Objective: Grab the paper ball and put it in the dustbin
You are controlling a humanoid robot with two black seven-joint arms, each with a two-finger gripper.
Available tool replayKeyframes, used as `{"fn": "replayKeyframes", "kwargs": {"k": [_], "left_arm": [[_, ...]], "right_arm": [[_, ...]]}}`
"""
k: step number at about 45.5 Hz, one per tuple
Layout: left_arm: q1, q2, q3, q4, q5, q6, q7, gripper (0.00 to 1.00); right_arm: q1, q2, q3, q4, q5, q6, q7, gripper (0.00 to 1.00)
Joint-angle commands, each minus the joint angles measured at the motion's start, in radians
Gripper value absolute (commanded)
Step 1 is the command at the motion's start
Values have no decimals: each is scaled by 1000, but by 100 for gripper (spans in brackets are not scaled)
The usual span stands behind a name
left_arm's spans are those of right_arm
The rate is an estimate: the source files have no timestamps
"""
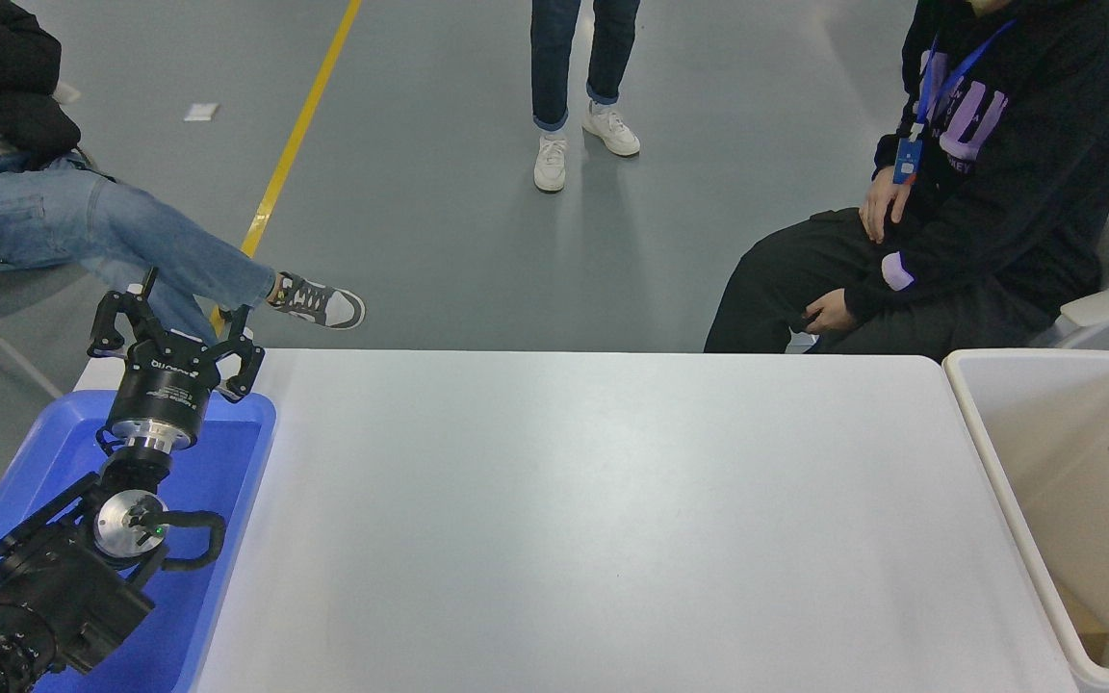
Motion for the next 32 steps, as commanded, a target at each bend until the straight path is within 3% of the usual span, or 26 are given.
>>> {"fn": "replayKeyframes", "kwargs": {"k": [1, 13, 18, 25, 32], "left_arm": [[-1, 1, 3, 0, 0, 0, 1, 98], [-1, 1, 3, 0, 0, 0, 1, 98], [-1, 1, 3, 1, 0, 0, 1, 98], [0, 1, 3, 0, 0, 0, 1, 98], [0, 1, 2, 0, -1, 0, 1, 98]], "right_arm": [[358, -99, -211, 436, 3, 33, 0, 100], [683, -38, -344, 782, 7, 170, -1, 100], [852, 5, -401, 828, 10, 363, 0, 100], [1077, 103, -409, 832, 12, 748, -1, 100], [1240, 224, -407, 834, 24, 949, 5, 100]]}}
